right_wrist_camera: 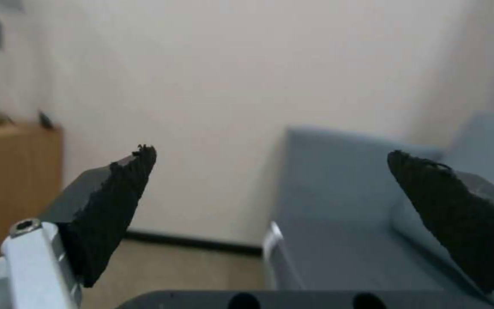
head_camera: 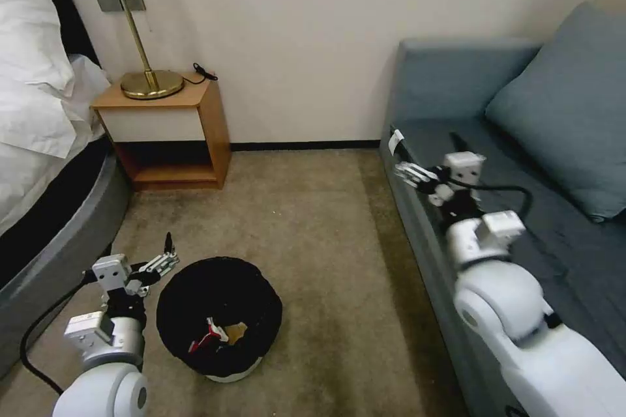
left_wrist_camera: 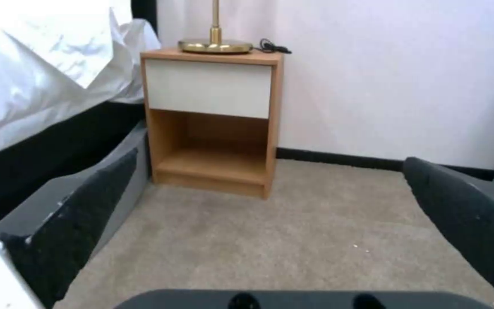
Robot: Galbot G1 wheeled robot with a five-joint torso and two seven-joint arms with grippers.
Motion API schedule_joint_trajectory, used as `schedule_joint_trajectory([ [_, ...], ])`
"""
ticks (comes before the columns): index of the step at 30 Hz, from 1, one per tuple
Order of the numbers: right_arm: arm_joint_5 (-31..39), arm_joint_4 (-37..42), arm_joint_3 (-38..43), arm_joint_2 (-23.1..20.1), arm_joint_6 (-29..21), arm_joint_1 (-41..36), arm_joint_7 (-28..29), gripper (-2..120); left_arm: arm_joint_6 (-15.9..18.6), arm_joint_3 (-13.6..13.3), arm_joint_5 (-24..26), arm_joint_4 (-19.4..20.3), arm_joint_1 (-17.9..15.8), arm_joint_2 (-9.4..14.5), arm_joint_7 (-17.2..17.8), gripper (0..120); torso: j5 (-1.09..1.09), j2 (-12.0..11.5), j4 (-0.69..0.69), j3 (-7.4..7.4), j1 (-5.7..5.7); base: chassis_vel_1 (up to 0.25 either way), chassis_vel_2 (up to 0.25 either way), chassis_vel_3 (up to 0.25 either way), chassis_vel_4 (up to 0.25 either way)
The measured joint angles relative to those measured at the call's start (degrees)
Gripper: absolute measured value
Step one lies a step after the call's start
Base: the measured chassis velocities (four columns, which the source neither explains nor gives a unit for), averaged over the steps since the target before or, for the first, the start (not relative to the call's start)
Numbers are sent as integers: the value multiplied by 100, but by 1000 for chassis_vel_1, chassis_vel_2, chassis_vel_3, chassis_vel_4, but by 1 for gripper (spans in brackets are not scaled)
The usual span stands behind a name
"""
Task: Pick up the trash bin, then pick up the garbage on the floor and place it into the trash bin.
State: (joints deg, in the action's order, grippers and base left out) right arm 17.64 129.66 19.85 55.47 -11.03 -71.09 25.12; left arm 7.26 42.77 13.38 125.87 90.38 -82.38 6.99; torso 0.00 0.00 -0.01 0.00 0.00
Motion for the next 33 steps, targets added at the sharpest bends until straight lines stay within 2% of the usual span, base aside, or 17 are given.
schedule_joint_trajectory([
  [2,-173,109,93,112,17,-527,61,100,-78,-71,-229,0,0,22,91,113,0,0,1,0,0,0,0,0,0],
  [7,-622,203,187,451,113,-1227,102,100,-166,-175,-483,58,85,24,305,109,0,0,1,0,0,0,0,0,0],
  [13,-858,264,308,825,249,-1617,109,100,-273,-187,-536,147,178,55,339,101,0,0,2,0,0,0,0,0,0],
  [25,-1038,129,269,1504,715,-2112,21,100,-437,-383,-468,-45,210,103,11,100,-1,0,1,0,0,0,0,0,0],
  [33,-1175,64,204,1708,788,-2145,-60,100,-469,-416,-386,-114,162,158,-105,100,0,0,2,0,0,0,0,0,0],
])
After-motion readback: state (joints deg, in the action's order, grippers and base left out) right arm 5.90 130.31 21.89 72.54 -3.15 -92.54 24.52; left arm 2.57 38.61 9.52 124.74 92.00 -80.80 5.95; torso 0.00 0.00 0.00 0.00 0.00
